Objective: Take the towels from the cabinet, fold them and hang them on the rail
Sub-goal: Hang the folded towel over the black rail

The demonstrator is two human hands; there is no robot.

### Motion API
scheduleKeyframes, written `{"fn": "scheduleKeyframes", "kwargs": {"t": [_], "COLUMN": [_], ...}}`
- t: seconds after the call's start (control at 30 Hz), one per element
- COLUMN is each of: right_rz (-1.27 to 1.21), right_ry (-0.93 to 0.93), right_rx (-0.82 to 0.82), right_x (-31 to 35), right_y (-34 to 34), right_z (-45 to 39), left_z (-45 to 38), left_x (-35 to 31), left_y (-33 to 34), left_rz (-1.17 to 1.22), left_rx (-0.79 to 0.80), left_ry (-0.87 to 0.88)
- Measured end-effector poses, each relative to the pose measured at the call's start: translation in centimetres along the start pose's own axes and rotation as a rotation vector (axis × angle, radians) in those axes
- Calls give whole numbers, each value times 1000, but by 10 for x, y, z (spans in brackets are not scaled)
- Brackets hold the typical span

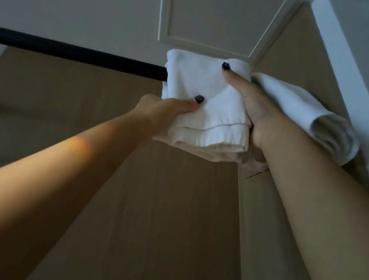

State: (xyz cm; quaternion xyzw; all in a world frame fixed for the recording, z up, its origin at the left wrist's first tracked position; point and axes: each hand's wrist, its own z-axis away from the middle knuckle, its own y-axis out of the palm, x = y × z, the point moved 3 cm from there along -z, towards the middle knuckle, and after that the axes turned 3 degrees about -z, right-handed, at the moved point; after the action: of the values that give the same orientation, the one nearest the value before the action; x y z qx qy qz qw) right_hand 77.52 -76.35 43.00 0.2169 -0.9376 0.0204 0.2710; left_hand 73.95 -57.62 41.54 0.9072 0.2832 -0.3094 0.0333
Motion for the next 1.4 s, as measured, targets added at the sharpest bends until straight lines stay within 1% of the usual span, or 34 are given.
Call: {"fn": "scheduleKeyframes", "kwargs": {"t": [0.1,0.17,0.2,0.27,0.37,0.4,0.43,0.47,0.53,0.6,0.67,0.77,0.83,0.93,1.0,1.1,1.23,1.3,1.4], "right_rz": [-102,-164,-191,-202,-167,-154,-143,-131,-120,-110,-83,-34,5,-10,23,87,219,312,423], "right_ry": [-17,-12,3,21,36,36,36,40,81,137,157,150,147,141,172,204,201,183,208], "right_rx": [20,45,59,84,77,74,74,78,112,153,165,107,33,-95,-130,-162,-301,-346,-371], "right_x": [-4,-12,-15,-20,-22,-22,-22,-23,-32,-44,-51,-47,-45,-53,-50,-37,-8,11,23], "right_y": [0,0,0,2,4,4,4,3,1,-2,-4,-4,0,1,7,12,14,24,29], "right_z": [-2,1,2,5,6,6,7,6,7,11,15,23,30,40,55,71,87,101,116], "left_z": [1,1,0,-3,-5,-6,-4,-3,3,11,21,31,36,43,47,52,59,63,72], "left_x": [-10,-19,-23,-24,-15,-13,-13,-13,-9,4,12,10,8,12,14,13,8,5,1], "left_y": [0,6,9,12,7,5,5,5,9,13,15,14,15,19,20,15,7,-1,-8], "left_rz": [-14,100,149,124,0,0,16,38,65,27,24,77,111,154,149,120,144,139,170], "left_rx": [160,237,241,199,-12,-53,-60,-39,99,207,219,157,115,68,49,36,34,65,95], "left_ry": [-4,6,7,-10,-33,-31,-30,-26,-37,-62,-45,-4,-27,-76,-93,-107,-91,-87,-69]}}
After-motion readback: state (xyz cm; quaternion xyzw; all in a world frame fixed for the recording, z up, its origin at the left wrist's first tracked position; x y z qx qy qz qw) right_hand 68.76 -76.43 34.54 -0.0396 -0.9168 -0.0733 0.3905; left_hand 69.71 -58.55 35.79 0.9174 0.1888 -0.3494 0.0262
